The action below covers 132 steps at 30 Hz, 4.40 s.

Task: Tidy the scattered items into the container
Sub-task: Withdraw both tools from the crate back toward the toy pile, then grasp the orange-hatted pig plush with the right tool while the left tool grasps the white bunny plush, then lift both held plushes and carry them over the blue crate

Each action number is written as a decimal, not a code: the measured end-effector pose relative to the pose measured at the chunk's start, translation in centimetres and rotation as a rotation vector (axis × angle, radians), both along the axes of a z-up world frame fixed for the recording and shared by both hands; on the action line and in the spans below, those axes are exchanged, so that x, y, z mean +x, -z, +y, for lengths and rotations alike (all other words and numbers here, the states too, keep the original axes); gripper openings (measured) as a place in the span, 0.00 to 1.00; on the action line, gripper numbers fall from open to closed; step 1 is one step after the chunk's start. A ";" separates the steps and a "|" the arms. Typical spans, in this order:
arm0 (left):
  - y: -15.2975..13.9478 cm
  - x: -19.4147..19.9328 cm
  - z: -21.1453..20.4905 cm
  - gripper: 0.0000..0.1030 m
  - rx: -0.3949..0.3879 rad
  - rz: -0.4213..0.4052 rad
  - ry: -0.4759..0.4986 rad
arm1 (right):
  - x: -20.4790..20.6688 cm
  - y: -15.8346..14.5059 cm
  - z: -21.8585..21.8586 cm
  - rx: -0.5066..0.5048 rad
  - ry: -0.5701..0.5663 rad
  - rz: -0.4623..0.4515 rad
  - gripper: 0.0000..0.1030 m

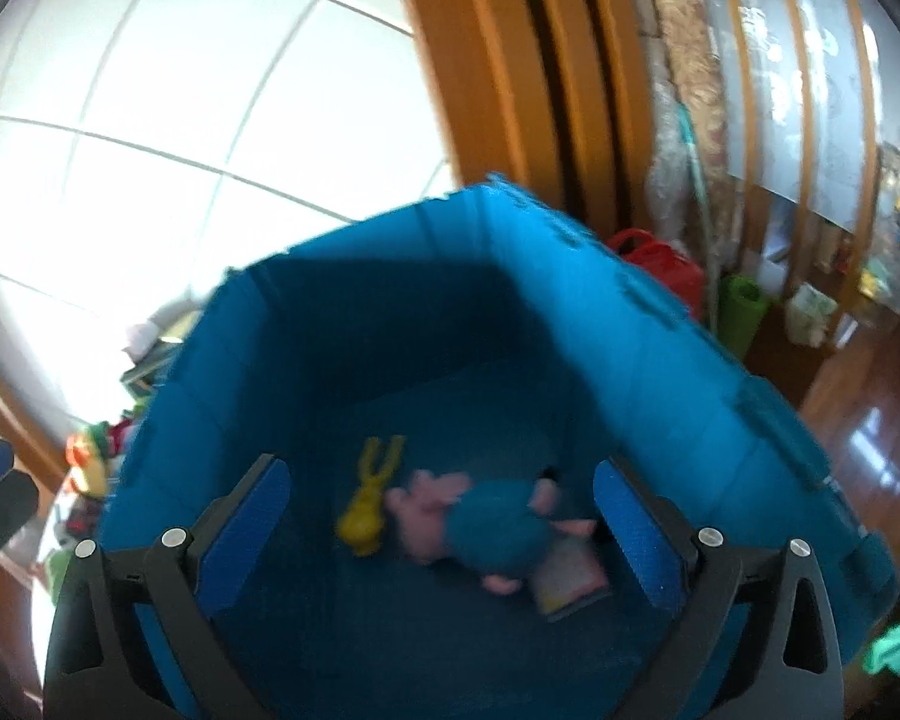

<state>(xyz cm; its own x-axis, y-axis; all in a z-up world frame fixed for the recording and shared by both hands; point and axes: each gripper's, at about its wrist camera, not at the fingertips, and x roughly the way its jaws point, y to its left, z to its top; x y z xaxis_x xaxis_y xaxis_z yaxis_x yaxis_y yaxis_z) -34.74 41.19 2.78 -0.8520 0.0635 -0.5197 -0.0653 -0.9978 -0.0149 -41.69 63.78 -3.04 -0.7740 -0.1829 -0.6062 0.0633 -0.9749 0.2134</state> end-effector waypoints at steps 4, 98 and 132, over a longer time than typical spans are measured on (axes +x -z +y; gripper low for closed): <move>0.6 3.0 -5.6 0.98 -0.001 0.042 -0.133 | 1.9 -2.2 -5.3 0.004 -0.094 0.077 1.00; 24.7 -3.9 -49.8 0.51 -0.006 -0.342 -0.298 | -2.2 25.2 -43.7 0.258 -0.040 -0.492 0.71; 6.3 6.1 -36.5 0.51 -0.012 0.126 -0.125 | 9.7 -7.5 -40.1 0.210 -0.167 0.227 0.70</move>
